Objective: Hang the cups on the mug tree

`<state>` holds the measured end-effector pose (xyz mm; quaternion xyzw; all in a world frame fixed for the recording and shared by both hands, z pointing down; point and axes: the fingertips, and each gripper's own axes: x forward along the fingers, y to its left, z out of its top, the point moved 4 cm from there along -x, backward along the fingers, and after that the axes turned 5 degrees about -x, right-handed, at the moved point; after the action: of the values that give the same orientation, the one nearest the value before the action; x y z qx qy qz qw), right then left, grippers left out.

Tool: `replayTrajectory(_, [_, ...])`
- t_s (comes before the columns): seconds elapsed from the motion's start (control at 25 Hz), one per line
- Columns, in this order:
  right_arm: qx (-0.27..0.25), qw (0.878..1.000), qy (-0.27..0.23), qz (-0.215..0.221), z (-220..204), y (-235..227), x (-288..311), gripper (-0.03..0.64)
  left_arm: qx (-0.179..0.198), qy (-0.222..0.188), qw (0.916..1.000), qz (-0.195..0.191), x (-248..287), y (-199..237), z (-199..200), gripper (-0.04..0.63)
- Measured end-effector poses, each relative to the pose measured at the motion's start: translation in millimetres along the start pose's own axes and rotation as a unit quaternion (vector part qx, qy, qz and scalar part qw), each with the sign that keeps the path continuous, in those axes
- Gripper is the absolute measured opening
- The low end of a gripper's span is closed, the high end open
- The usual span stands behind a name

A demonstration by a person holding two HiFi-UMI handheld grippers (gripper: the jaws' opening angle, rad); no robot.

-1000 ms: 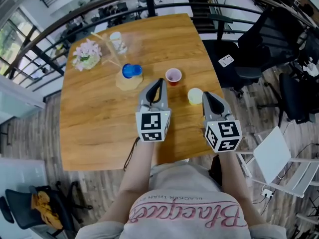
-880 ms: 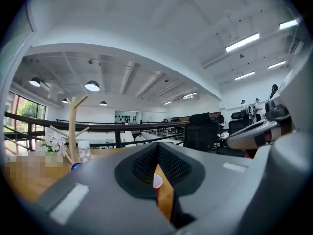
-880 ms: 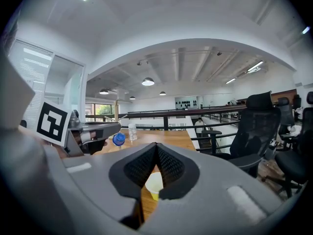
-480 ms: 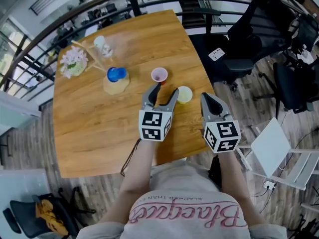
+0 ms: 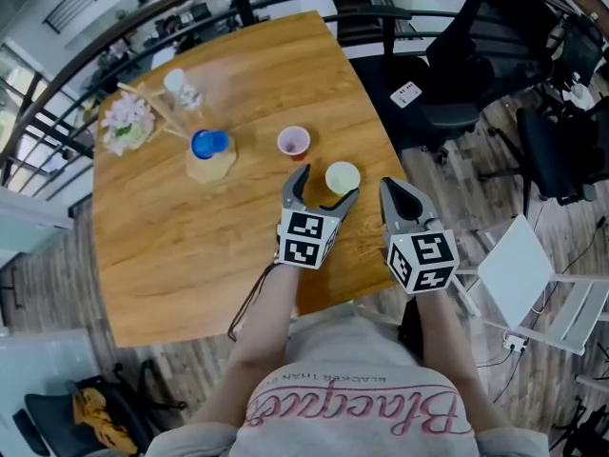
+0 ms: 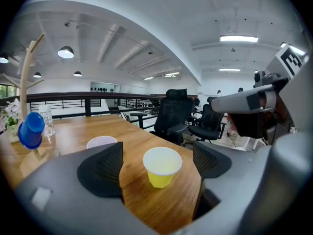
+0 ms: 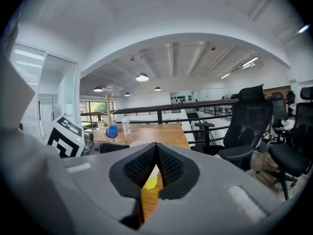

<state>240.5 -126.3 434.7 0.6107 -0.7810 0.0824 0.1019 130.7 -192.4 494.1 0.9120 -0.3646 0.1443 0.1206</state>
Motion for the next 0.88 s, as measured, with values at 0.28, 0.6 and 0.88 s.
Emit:
replayTrajectory(0.28, [0.0,1.0,0.009,-0.007,-6,-7,-3,0.002,0.005,0.047,0.9989,-0.007,21,-8,-33,0.462])
replayTrajectory(0.6, [0.002,1.0,0.021,-0.02,-16,-21,-12,0.002,0.011,0.069,0.9973,0.022,43,-9,-58,0.364])
replayTrajectory(0.88, [0.005,0.999,0.029,-0.016,-22,-25,-14,0.002,0.016,0.05,0.9974,0.05,50,-9,-51,0.299])
